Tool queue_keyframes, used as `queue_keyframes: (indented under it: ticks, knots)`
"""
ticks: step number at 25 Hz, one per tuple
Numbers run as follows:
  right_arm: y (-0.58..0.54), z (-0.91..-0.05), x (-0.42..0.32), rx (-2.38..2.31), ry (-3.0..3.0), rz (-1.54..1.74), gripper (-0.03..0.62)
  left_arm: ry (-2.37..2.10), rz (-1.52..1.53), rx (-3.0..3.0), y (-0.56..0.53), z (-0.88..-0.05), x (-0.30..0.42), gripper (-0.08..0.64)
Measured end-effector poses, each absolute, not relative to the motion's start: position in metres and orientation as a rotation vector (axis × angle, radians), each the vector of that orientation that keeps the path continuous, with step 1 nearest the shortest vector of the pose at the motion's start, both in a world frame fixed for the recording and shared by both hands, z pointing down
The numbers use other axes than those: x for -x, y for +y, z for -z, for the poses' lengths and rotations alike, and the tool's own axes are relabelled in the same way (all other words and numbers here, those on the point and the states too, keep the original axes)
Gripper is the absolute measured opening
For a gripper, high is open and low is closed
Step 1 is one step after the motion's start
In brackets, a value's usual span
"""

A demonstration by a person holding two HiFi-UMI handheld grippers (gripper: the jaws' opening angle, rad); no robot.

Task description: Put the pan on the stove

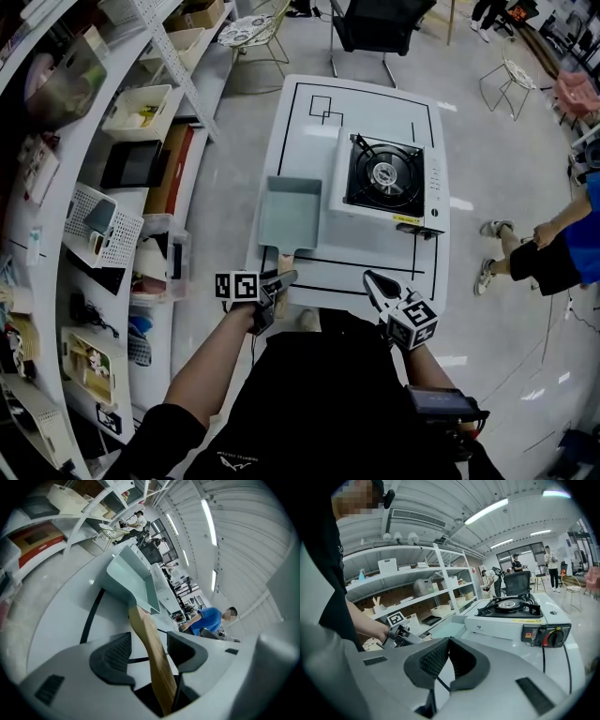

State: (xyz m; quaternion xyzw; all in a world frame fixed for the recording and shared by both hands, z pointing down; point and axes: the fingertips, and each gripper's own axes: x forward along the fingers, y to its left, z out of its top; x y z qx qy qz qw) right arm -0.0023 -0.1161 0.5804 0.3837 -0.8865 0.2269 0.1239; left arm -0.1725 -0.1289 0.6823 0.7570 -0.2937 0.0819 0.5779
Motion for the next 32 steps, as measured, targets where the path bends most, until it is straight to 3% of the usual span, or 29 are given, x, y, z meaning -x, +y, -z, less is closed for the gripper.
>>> queue_keyframes:
  ticks: [4, 8, 20, 32]
  knots:
    - [-0.118, -0.584, -0.003, -1.123, -2.571, -0.675, 0.026, -0.654, -0.150, -1.729, -0.133, -0.683, 0.167, 0.238]
    - [-0.121, -0.585, -0.007, -1.136, -2.562, -0.683, 0.026, -0.651, -0.130, -1.701, -0.135, -0.684, 0.167, 0.174]
    - [-0.123, -0.591, -0.013, -1.160, -2.544, -0.709, 0.026, -0.614, -0.001, -1.577, -0.135, -0.681, 0.169, 0.118]
    - [-0.118, -0.592, -0.013, -1.166, -2.542, -0.699, 0.026, -0.587, 0.100, -1.540, -0.134, -0.670, 0.171, 0.109]
